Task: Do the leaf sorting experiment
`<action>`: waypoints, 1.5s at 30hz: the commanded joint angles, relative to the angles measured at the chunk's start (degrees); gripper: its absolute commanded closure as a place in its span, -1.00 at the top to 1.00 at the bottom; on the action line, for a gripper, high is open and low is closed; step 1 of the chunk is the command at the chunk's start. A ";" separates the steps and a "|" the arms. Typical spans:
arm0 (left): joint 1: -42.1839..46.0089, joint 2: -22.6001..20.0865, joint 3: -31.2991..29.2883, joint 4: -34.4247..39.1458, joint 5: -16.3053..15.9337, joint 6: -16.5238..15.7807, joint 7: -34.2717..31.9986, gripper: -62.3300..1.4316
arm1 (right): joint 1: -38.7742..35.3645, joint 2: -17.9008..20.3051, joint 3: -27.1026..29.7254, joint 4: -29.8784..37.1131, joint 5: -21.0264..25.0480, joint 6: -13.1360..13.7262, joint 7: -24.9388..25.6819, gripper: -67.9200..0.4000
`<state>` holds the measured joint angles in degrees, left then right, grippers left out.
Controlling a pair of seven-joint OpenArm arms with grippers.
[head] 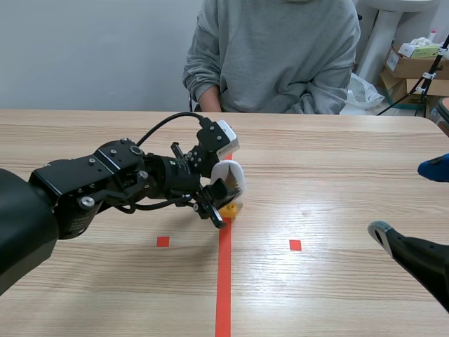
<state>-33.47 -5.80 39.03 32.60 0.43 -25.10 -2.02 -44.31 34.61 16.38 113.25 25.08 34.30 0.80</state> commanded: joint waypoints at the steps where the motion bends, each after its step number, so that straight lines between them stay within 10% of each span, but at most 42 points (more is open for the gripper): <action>1: -0.83 0.00 -0.42 1.09 -0.74 0.13 -0.96 -0.35 | 0.68 -0.02 0.44 0.44 0.61 -0.15 0.63 0.74; 9: -0.81 0.04 -0.42 1.09 -0.79 0.11 -1.20 -0.83 | 0.68 -0.02 0.44 0.44 0.61 -0.15 0.61 0.74; 24: 3.28 -4.09 -1.79 9.88 -4.68 -0.13 3.74 -0.83 | 0.68 -0.02 0.44 0.44 0.63 -0.15 0.63 0.74; 36: 24.22 -10.10 -31.56 36.81 -7.74 -4.66 9.42 -0.83 | 1.64 -0.02 0.44 0.44 0.63 0.07 0.46 0.74; 45: 24.52 -10.43 -43.52 33.18 -8.98 8.02 9.27 -0.83 | 1.64 -0.04 0.44 0.44 0.63 0.07 0.46 0.74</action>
<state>-5.96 -15.70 -4.34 67.44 -8.01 -17.30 8.36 -43.18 34.61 16.40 113.25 25.08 34.35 0.58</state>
